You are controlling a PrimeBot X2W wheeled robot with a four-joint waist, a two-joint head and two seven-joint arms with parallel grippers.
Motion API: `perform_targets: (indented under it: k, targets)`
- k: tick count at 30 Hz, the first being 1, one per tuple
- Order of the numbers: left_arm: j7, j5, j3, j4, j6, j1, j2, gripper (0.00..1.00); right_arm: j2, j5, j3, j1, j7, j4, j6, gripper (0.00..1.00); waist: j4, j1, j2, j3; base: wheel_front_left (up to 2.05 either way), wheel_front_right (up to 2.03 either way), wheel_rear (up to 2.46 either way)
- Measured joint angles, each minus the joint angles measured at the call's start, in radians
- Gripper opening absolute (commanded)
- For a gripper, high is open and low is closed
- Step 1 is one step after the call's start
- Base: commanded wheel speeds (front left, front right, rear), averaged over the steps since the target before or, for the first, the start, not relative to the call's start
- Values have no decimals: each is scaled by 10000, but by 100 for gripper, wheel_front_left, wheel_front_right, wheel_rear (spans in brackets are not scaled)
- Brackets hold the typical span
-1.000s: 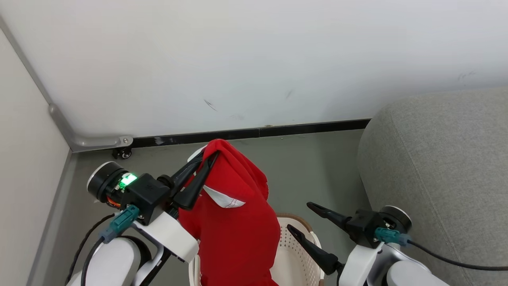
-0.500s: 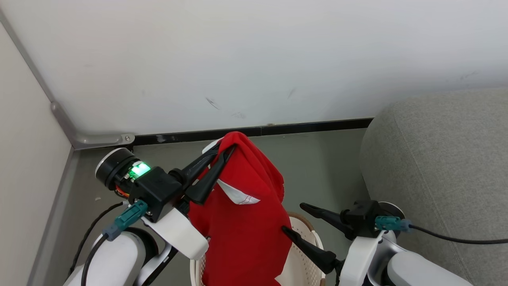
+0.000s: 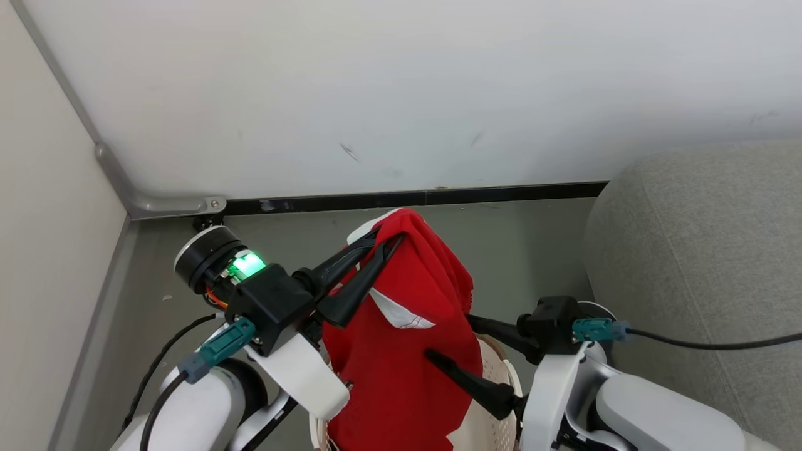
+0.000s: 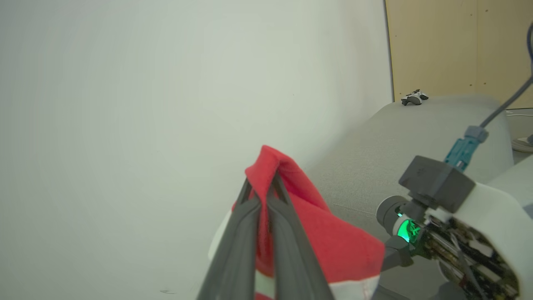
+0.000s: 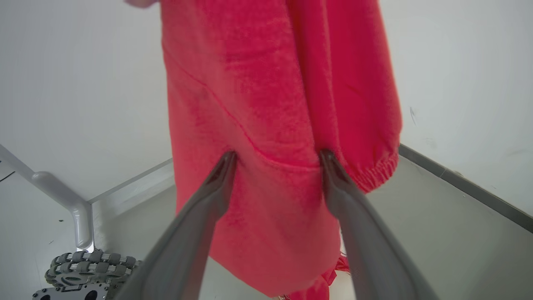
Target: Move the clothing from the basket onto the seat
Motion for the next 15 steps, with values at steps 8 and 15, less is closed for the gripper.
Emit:
perform_targets:
  k: [8, 15]
  targets:
    - [301, -109, -230, -199, -31, -256, -54, 0, 297, 255, 1020, -856, -293, 351, 0, 69, 277, 0, 0, 125, 0, 0, 0]
    - [397, -334, -163, -196, -31, -349, -82, 0, 389, 117, 1496, -1350, -1039, 752, 0, 0, 422, 0, 0, 252, 0, 0, 0]
